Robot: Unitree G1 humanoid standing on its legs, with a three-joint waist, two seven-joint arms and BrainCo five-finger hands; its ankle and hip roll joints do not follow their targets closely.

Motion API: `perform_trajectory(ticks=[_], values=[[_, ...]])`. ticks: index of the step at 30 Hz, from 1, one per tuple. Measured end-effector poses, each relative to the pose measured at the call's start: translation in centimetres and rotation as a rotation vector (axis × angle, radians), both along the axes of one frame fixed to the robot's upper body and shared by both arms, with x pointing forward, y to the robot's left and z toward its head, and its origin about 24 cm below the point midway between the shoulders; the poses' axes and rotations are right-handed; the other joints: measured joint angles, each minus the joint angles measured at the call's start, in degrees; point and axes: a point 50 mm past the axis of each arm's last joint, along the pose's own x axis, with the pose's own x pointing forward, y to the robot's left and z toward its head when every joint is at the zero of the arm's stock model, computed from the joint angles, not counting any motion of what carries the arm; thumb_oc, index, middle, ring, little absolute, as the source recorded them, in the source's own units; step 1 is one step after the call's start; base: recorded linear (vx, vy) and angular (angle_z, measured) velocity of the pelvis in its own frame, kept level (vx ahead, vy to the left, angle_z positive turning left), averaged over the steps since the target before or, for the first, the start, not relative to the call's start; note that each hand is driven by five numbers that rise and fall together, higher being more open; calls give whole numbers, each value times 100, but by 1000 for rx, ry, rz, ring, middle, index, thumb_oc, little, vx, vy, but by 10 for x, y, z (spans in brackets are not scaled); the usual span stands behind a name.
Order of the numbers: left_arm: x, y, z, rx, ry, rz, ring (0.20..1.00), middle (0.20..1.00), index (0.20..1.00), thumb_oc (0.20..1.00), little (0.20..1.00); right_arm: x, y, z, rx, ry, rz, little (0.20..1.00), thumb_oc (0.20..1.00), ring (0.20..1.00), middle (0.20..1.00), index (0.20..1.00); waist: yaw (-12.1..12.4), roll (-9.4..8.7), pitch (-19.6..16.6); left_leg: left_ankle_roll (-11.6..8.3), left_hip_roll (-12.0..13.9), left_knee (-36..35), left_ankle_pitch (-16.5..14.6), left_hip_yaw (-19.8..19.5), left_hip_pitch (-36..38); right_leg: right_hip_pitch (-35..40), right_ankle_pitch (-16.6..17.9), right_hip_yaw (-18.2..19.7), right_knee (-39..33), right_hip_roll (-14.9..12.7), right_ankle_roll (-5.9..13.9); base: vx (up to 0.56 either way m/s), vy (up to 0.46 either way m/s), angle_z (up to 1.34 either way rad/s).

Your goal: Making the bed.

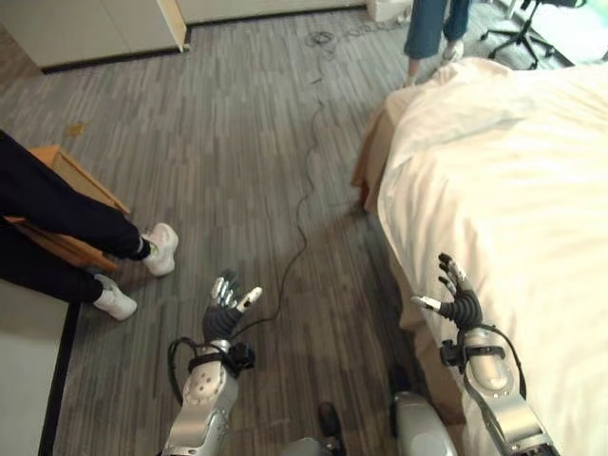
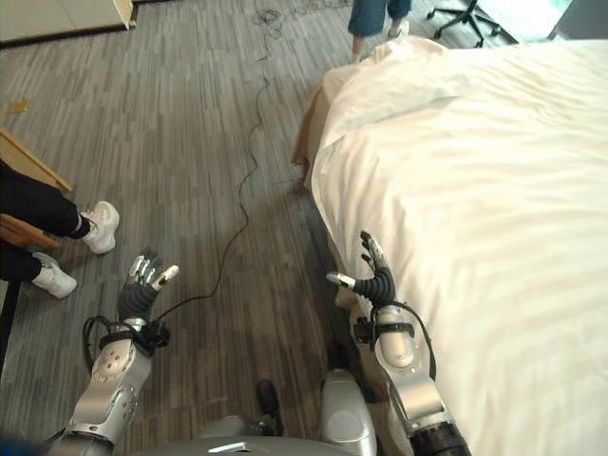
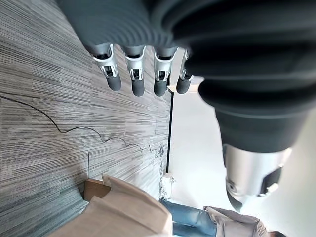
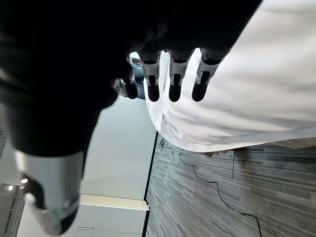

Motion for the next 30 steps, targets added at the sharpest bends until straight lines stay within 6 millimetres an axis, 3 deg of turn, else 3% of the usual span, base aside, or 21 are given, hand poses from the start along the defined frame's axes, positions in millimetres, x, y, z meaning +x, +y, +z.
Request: perform_trajectory(ticks=[1,3,5,7,8,9,10,12,14,16,17,18,19,20,21,22,24,27,28,29,30], values=[[-4,-1,-4,-4,16,-6,1000,1000,1000,1000,1000,-2,0,-3,1,14,0,1000,1000,1000,1000,1000,5,-165,-92,-80,-104,-62,-38,-79,264,372,247,-48,-221,-152,-65,1,0,40],[-11,0,-8,-5,33,-3,1000,1000,1000,1000,1000,-3,0,-6,2,23,-3,1000,1000,1000,1000,1000,-4,-170,-149,-180,-62,-67,-104,-131,350,477,788,-81,-195,-127,4,79,-66,25],[-17,-2,-13,-21,52,3,1000,1000,1000,1000,1000,0,-1,-3,-11,16,-1,1000,1000,1000,1000,1000,39,52,-137,-336,238,-106,-203,-160,400,569,825,-212,-195,139,-86,164,-136,8],[-21,-8,-18,-53,64,8,1000,1000,1000,1000,1000,1,-6,-6,-22,27,-15,1000,1000,1000,1000,1000,34,121,-258,-444,492,-104,-238,-155,558,742,691,-340,-205,372,-219,5,-1,12],[-23,-7,-17,-51,67,8,1000,1000,1000,1000,1000,2,-8,-1,-29,5,-18,1000,1000,1000,1000,1000,11,42,-454,-466,527,-106,-214,-111,481,637,718,-335,-200,403,-281,0,0,0],[-25,-9,-35,-41,119,-1,1000,1000,1000,1000,1000,3,-7,-13,17,58,9,1000,1000,1000,1000,1000,82,79,-436,-479,544,-104,-194,-126,515,732,728,-368,-198,405,-294,-8,-2,12],[-23,-9,-77,-30,304,13,1000,1000,1000,1000,1000,6,-10,-41,28,202,38,1000,1000,1000,1000,1000,152,129,-465,-487,567,-96,-195,-157,750,1005,718,-457,-201,411,-296,-16,-6,26],[-54,-16,-133,-63,650,47,1000,1000,1000,1000,1000,-4,-13,-90,7,475,59,1000,1000,1000,1000,1000,235,141,-644,-537,613,-78,-234,-292,900,1223,559,-606,-229,422,-282,-17,-4,38],[-81,-18,-149,-68,775,47,1000,1000,1000,1000,1000,-16,-13,-107,25,570,62,1000,1000,1000,1000,1000,477,69,-616,-533,601,-103,-230,-349,842,1197,561,-669,-226,398,-289,-28,49,32],[-67,-7,-128,-12,655,2,1000,1000,1000,1000,1000,-19,-17,-106,40,564,52,1000,1000,1000,1000,1000,640,-8,-627,-530,550,-70,-158,-460,825,1173,592,-728,-231,346,-286,-27,118,20],[-41,-5,-91,455,544,-470,1000,1000,1000,1000,1000,-10,-9,-94,14,500,123,1000,1000,1000,1000,1000,620,-38,-659,-505,463,-68,-144,-410,783,1112,605,-717,-195,303,-283,-36,45,-37],[-21,5,-13,376,207,-261,1000,1000,1000,1000,1000,1,-3,-74,74,402,101,1000,1000,1000,1000,1000,554,-31,-634,-419,475,-103,-169,-347,696,1043,710,-692,-194,251,-196,-30,25,-47],[-26,18,71,276,-200,3,1000,1000,1000,1000,1000,4,0,-64,109,346,87,1000,1000,1000,1000,1000,552,-114,-624,-404,457,-89,-185,-270,732,1055,786,-697,-194,228,-265,11,39,3],[-28,10,155,327,-633,71,1000,1000,1000,1000,1000,-2,-21,-55,97,304,36,1000,1000,1000,1000,1000,656,-160,-661,-462,430,-2,-173,-467,702,1196,759,-834,-193,187,-264,-4,40,52],[-28,3,190,406,-847,51,1000,1000,1000,1000,1000,-8,-40,-54,61,302,-4,1000,1000,1000,1000,1000,821,-79,-793,-469,411,-3,-226,-585,728,1227,621,-921,-193,169,-168,-29,72,67],[-23,1,195,433,-884,31,1000,1000,1000,1000,1000,-5,-52,-51,25,307,-29,1000,1000,1000,1000,1000,942,-86,-925,-458,387,-4,-254,-584,738,1228,541,-875,-215,140,-149,-31,72,31],[2,-5,157,386,-696,-5,1000,1000,1000,1000,1000,10,-50,-30,26,212,-14,1000,1000,1000,1000,1000,941,-81,-913,-407,314,-3,-182,-570,589,1126,578,-709,-195,105,-100,-17,76,7],[7,-9,125,356,-537,-37,1000,1000,1000,1000,1000,10,-31,-29,86,191,22,1000,1000,1000,1000,1000,859,-469,-645,-368,249,-12,-118,-571,596,1108,640,-742,-131,67,-131,-16,134,6],[7,-11,118,349,-504,-45,1000,1000,1000,1000,1000,8,-23,-31,109,192,32,1000,1000,1000,1000,1000,758,-539,-457,-274,249,-36,-86,-627,621,671,431,-713,867,-8,71,-5,140,6],[9,-13,109,340,-471,-56,1000,1000,1000,1000,1000,9,-17,-32,113,193,51,1000,1000,1000,1000,1000,760,-458,-245,-179,148,165,-155,-587,614,290,461,-592,1753,-75,113,23,119,4],[9,-14,84,331,-356,-68,1000,1000,1000,1000,1000,11,-8,-31,100,195,89,1000,1000,1000,1000,1000,755,-221,10,-55,193,414,-271,-577,604,-345,371,-590,3130,-241,353,154,3,5]])
